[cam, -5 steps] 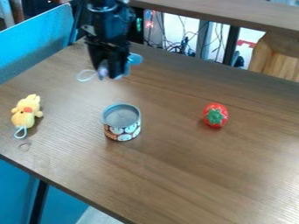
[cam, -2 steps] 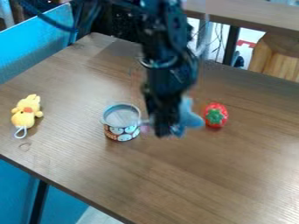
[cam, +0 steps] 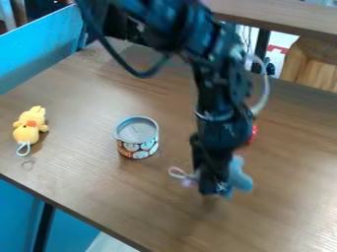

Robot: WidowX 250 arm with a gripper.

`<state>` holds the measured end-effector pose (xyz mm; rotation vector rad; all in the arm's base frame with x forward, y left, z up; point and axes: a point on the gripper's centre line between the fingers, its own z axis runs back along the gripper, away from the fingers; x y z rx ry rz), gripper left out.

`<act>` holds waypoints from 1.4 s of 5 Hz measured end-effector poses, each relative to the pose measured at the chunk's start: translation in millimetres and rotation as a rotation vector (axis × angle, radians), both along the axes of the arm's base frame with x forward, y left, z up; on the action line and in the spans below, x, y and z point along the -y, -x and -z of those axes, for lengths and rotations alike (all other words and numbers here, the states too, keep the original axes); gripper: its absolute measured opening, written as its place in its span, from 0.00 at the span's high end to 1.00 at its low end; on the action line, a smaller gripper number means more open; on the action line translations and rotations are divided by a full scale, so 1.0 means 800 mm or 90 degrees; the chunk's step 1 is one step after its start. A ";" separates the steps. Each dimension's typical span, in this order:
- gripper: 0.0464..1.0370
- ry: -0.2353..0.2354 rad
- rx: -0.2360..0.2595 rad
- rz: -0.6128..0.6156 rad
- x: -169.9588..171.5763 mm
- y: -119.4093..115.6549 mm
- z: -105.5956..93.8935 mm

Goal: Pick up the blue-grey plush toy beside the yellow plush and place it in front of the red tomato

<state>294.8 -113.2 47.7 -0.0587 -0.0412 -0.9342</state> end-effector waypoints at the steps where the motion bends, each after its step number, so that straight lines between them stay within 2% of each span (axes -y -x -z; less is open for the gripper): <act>1: 0.39 -0.028 -0.010 0.029 0.016 -0.011 0.029; 2: 0.32 -0.056 0.001 0.047 0.020 -0.012 0.032; 3: 0.05 -0.060 -0.001 0.023 0.012 0.005 0.029; 4: 0.03 -0.002 0.054 -0.015 0.009 0.005 -0.036; 5: 0.03 0.019 0.080 -0.074 0.000 -0.024 -0.080; 6: 0.03 0.026 0.075 -0.115 0.000 -0.060 -0.088; 7: 0.03 -0.009 0.057 -0.176 -0.004 -0.110 -0.074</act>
